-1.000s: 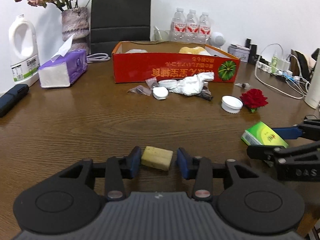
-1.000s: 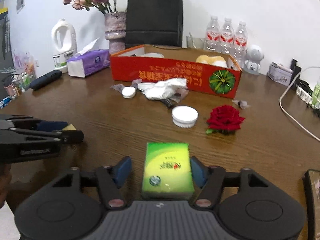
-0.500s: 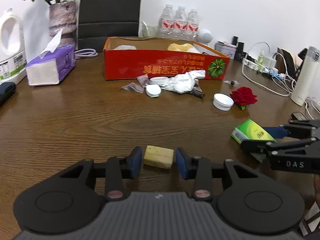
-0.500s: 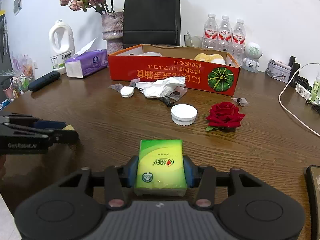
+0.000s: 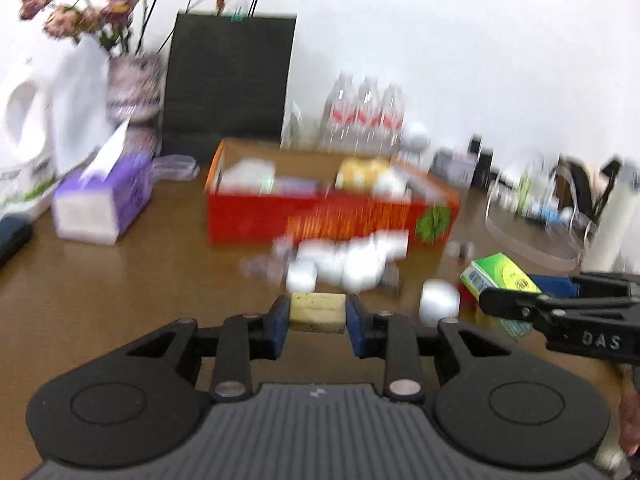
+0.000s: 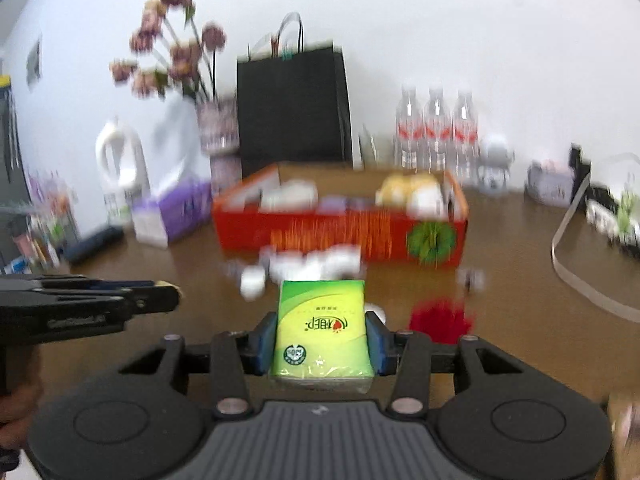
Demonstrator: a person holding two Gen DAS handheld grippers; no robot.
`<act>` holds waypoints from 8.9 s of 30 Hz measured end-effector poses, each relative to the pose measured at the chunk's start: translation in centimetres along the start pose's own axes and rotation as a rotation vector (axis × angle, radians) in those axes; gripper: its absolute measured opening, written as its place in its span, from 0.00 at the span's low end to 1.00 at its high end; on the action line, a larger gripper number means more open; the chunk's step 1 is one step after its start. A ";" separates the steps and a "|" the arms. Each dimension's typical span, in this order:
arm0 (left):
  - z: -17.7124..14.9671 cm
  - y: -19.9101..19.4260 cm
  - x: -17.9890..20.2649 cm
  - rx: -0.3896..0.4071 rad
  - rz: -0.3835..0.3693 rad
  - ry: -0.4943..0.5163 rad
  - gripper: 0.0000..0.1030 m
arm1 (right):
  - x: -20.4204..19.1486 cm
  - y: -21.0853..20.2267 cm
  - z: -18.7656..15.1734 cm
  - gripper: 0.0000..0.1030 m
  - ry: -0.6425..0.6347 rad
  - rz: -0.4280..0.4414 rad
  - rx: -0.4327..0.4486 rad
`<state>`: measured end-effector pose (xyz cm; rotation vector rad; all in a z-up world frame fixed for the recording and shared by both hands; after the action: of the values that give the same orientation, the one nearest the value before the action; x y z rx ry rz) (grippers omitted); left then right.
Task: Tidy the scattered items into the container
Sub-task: 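Carry the soap bar and green soap box into the cardboard box and open both grippers, then lift both open grippers out of the box toward the remaining items, then grasp the small white cap with the left gripper while the right gripper grasps the white round lid, then carry the white cap and white lid into the cardboard box and open both grippers, then lift both open grippers out of the box toward the remaining items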
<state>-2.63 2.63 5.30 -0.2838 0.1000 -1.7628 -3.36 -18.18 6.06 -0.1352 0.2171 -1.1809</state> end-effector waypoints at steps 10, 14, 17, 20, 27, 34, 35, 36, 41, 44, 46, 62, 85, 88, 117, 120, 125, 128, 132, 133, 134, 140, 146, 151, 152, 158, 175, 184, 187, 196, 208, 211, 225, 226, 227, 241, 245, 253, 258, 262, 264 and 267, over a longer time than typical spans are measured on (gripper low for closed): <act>9.5 21.6 -1.5 -0.114 0.038 -0.044 0.30 | 7.3 19.3 11.2 0.43 0.068 0.003 -0.165; 8.3 29.4 -2.2 -0.239 0.145 -0.020 0.30 | 9.6 28.4 10.3 0.43 0.101 -0.048 -0.343; 7.2 31.6 -2.5 -0.309 0.179 -0.001 0.31 | 9.3 31.9 8.7 0.43 0.083 -0.070 -0.399; 6.0 32.3 -3.1 -0.374 0.184 -0.023 0.31 | 8.8 34.1 6.7 0.43 0.035 -0.108 -0.439; 8.2 30.9 -4.5 -0.361 0.179 -0.018 0.43 | 9.0 33.5 6.9 0.69 0.059 -0.134 -0.460; 11.7 28.5 -5.2 -0.512 0.220 -0.067 0.80 | 10.6 30.0 13.0 0.85 0.134 -0.195 -0.488; 12.1 28.1 -5.3 -0.534 0.244 -0.074 0.81 | 10.7 29.4 13.6 0.85 0.131 -0.208 -0.504; 12.5 27.5 -5.3 -0.541 0.261 -0.075 0.85 | 10.6 28.8 14.2 0.85 0.122 -0.218 -0.513; 14.3 23.6 -4.0 -0.435 0.297 -0.039 0.98 | 8.7 25.5 15.5 0.92 0.041 -0.215 -0.475; 14.8 18.8 -2.5 -0.171 0.332 0.025 1.00 | 7.0 22.0 15.4 0.92 -0.006 -0.191 -0.298; 13.4 14.5 -1.8 0.062 0.269 0.036 1.00 | 5.9 18.7 14.6 0.94 -0.037 -0.167 -0.103; 7.9 7.5 -0.9 0.165 0.263 0.057 1.00 | 3.8 10.9 9.5 0.96 0.011 -0.121 0.146; -6.9 -6.6 1.6 -0.003 0.312 0.006 1.00 | -0.2 -6.1 -8.1 0.93 0.012 -0.093 -0.049; -5.6 -3.8 1.5 -0.011 0.264 0.015 0.94 | 0.2 -5.4 -7.7 0.91 0.027 -0.104 -0.052; -2.8 5.0 -5.3 0.043 0.215 -0.126 0.27 | -4.1 17.5 0.1 0.49 -0.119 0.154 -0.157; -2.5 4.6 -4.9 0.068 0.180 -0.122 0.27 | -4.4 20.0 -0.8 0.47 -0.140 0.129 -0.238; -2.6 4.5 -5.0 0.064 0.158 -0.145 0.27 | -4.0 20.6 -2.0 0.37 -0.122 0.086 -0.253; -2.6 4.4 -5.0 0.067 0.153 -0.146 0.27 | -4.0 19.8 -1.6 0.37 -0.107 0.070 -0.217; -2.8 4.7 -4.9 0.054 0.168 -0.132 0.26 | -3.8 15.4 1.6 0.37 -0.047 0.098 -0.088; -2.9 4.7 -4.9 0.049 0.173 -0.126 0.25 | -3.7 13.9 2.4 0.37 -0.045 0.096 -0.061; -3.0 4.8 -4.8 0.043 0.174 -0.118 0.25 | -3.5 12.4 2.8 0.37 -0.046 0.091 -0.042; -3.4 5.6 -3.9 -0.028 0.143 -0.045 0.52 | -1.8 3.9 -0.5 0.37 -0.089 0.020 -0.074; -3.6 6.7 -4.6 -0.070 0.210 -0.017 0.50 | 0.6 0.1 -6.0 0.37 0.013 -0.028 -0.185; -3.7 7.6 -5.2 -0.119 0.209 -0.030 0.27 | -0.1 -0.1 -6.6 0.38 -0.019 -0.014 -0.173; -3.7 7.5 -5.2 -0.119 0.202 -0.029 0.27 | -0.4 -0.1 -6.6 0.38 -0.045 -0.020 -0.171; -4.3 4.5 -2.9 -0.133 0.178 0.028 0.26 | -1.0 -0.7 -7.4 0.38 -0.063 0.002 -0.158; -4.5 -9.1 5.2 0.068 0.045 0.092 0.26 | -2.1 -6.9 -4.5 0.37 -0.031 0.003 0.089; -4.0 -9.6 5.2 0.083 0.033 0.073 0.26 | -2.1 -8.2 -3.8 0.37 -0.046 0.019 0.136; -2.0 -7.6 4.3 0.070 -0.005 0.012 0.26 | -1.5 -6.9 -2.5 0.37 -0.030 0.030 0.128; 9.3 11.2 0.0 0.038 -0.056 0.021 0.26 | 4.0 8.6 9.7 0.37 0.040 0.105 0.070; 8.0 34.9 -2.8 -0.356 0.007 0.150 0.27 | 9.1 37.7 9.9 0.37 0.165 0.003 -0.407; 6.8 35.6 -3.8 -0.392 0.035 0.126 0.27 | 9.4 40.0 7.9 0.37 0.164 0.001 -0.462; 12.0 30.5 -5.5 -0.444 0.121 0.031 0.58 | 9.5 35.7 12.5 0.73 0.164 -0.064 -0.496; 12.2 30.3 -5.3 -0.465 0.145 0.037 0.67 | 9.7 34.8 13.0 0.81 0.162 -0.079 -0.503; 12.3 29.9 -5.3 -0.485 0.166 0.035 0.68 | 10.0 33.9 13.4 0.87 0.165 -0.093 -0.515; 13.8 19.7 -1.4 -0.171 0.315 0.088 0.98 | 8.5 22.2 12.8 0.88 0.140 -0.136 -0.402; 12.0 15.1 0.0 0.106 0.214 0.115 1.00 | 7.0 18.4 11.4 0.88 0.049 -0.125 -0.118; 9.7 13.4 0.4 0.100 0.215 0.144 1.00 | 5.3 16.0 9.6 0.88 0.049 -0.118 -0.033; 8.8 11.0 0.4 0.109 0.236 0.129 1.00 | 4.6 14.1 9.2 0.88 0.009 -0.145 -0.041; 5.9 5.3 1.2 0.138 0.292 0.138 1.00 | 3.7 8.6 6.9 0.95 0.079 -0.151 -0.033; 3.5 1.8 1.8 0.151 0.282 0.112 1.00 | 2.9 5.0 4.6 0.98 0.091 -0.107 -0.011; -0.4 -3.3 2.9 0.172 0.286 0.088 1.00 | 1.9 0.8 0.8 0.99 0.089 -0.094 -0.019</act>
<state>-6.43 0.47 6.05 -0.0625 0.0488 -1.4885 -1.75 -19.62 6.47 -0.1106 0.3027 -1.2799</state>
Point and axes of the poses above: each gripper's, at about its wrist camera, not at the fingertips, and y roughly the way its jaws point, x to its right, z to its top, the point moved 2 cm from there along y, roughly the way its jaws point, and after that the axes turned 15 degrees about x, right-handed, at the moved point
